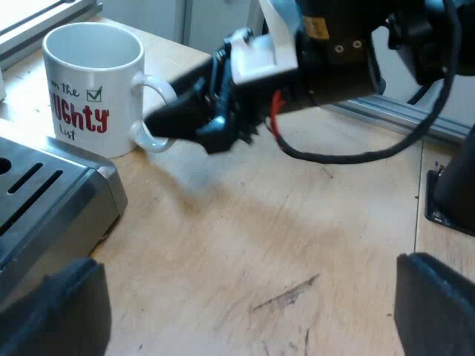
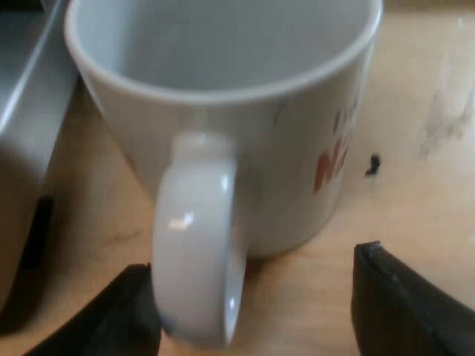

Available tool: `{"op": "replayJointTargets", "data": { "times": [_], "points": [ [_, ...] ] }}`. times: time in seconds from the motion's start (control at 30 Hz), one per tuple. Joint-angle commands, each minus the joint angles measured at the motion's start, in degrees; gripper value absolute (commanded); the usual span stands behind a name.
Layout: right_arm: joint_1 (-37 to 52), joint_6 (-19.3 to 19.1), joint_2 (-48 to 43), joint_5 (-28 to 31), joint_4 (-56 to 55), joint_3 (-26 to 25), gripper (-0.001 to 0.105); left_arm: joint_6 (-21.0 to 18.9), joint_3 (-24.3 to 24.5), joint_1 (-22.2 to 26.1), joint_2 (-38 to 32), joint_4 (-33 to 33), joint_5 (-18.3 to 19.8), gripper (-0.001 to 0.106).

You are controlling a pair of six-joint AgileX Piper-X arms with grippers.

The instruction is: Remove mug from coffee machine

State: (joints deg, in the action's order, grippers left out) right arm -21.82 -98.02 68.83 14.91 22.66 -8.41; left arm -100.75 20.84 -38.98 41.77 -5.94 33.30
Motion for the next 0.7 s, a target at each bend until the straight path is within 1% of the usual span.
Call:
{"op": "replayJointTargets", "data": {
  "times": [0.03, 0.07, 0.1, 0.2, 0.27, 0.37, 0.43, 0.47, 0.57, 0.6, 0.63, 0.67, 0.7],
  "points": [
    [0.2, 0.5, -6.6, -2.8, -12.1, -0.4, 0.058, -2.4, 0.3, -0.2, -0.3, 1.1, -0.1, 0.08],
    [0.2, 0.5, -7.4, -2.8, -13.3, -0.4, 0.058, -3.4, 0.3, -0.2, -0.6, 1.1, -0.1, 0.08],
    [0.2, 0.5, -10.3, -2.8, -17.1, -0.4, 0.058, -4.2, 0.3, -0.2, -1.7, 1.1, -0.1, 0.08],
    [0.2, 0.6, -18.5, -4.0, -27.5, -0.4, 0.058, -4.2, 0.3, -0.2, -4.5, 0.6, -0.3, 0.08],
    [0.2, 0.5, -23.1, -5.1, -34.4, -1.3, 0.058, -4.2, 0.3, -0.2, -6.7, 0.0, -0.6, 0.08],
    [0.2, 0.8, -28.9, -5.3, -44.2, -3.3, 0.058, -4.4, 0.3, -0.2, -10.0, -1.9, -0.9, 0.08],
    [0.2, 1.6, -34.3, -5.3, -55.2, -6.8, 0.058, -4.4, 0.6, -0.2, -13.0, -5.5, -2.4, 0.08],
    [0.2, 1.8, -35.3, -5.5, -56.6, -7.4, 0.058, -4.4, 0.7, -0.2, -13.5, -5.9, -2.8, 0.08],
    [0.2, 2.2, -38.8, -7.2, -66.6, -12.2, 0.058, -4.4, 3.2, -0.2, -16.2, -14.8, -5.4, 0.08],
    [0.2, 3.1, -39.5, -7.9, -68.7, -14.0, 0.058, -4.4, 4.3, -0.2, -16.6, -17.8, -6.8, 0.08],
    [0.2, 4.1, -39.7, -9.0, -69.9, -15.7, 0.058, -4.4, 5.9, -0.2, -16.8, -21.4, -9.1, 0.08],
    [0.2, 4.5, -39.7, -9.5, -70.9, -16.8, 0.058, -4.4, 6.4, -0.2, -16.7, -22.6, -10.2, 0.08],
    [0.2, 5.0, -39.7, -10.4, -72.9, -18.9, 0.058, -4.4, 8.2, -0.2, -16.7, -25.9, -12.3, 0.08]
  ]
}}
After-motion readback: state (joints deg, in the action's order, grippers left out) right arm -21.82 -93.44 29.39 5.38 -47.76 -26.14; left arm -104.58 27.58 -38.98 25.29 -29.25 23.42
